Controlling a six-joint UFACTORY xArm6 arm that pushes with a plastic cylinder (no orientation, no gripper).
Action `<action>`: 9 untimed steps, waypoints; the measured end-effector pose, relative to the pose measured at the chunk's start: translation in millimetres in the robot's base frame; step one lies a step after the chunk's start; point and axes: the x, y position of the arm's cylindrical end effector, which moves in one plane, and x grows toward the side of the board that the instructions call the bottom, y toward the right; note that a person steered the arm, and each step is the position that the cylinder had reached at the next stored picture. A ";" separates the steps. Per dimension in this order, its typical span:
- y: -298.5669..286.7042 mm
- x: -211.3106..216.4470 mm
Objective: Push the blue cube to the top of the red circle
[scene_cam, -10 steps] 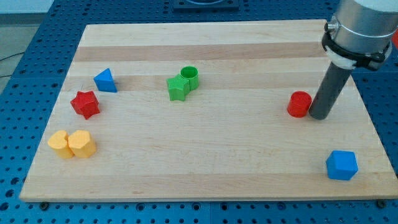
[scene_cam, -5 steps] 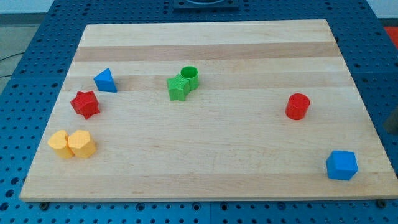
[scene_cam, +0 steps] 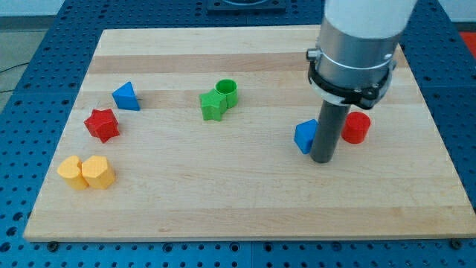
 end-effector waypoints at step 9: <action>-39.0 -61.8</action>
